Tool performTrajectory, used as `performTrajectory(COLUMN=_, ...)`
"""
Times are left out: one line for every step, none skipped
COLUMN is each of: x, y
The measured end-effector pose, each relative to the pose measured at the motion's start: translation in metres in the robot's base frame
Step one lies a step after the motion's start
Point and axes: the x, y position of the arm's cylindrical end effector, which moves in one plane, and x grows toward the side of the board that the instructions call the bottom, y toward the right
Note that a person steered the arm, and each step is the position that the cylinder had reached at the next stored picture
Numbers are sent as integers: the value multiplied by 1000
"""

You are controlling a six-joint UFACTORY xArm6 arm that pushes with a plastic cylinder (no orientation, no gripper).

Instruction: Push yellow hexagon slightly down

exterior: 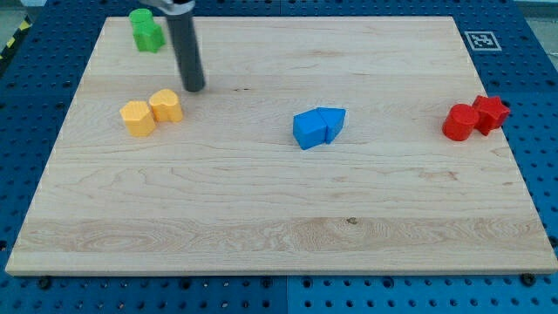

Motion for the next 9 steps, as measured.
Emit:
performTrajectory(x=0, y=-33)
performTrajectory(x=0, y=-33)
performTrajectory(x=5, y=-38)
performTrajectory(x=26, y=-42)
performTrajectory(x=39, y=-39)
performTrajectory(x=57, y=-38)
performTrajectory(x=59, y=-56)
performTrajectory(x=71, y=-54)
performTrajectory(x=88, y=-51)
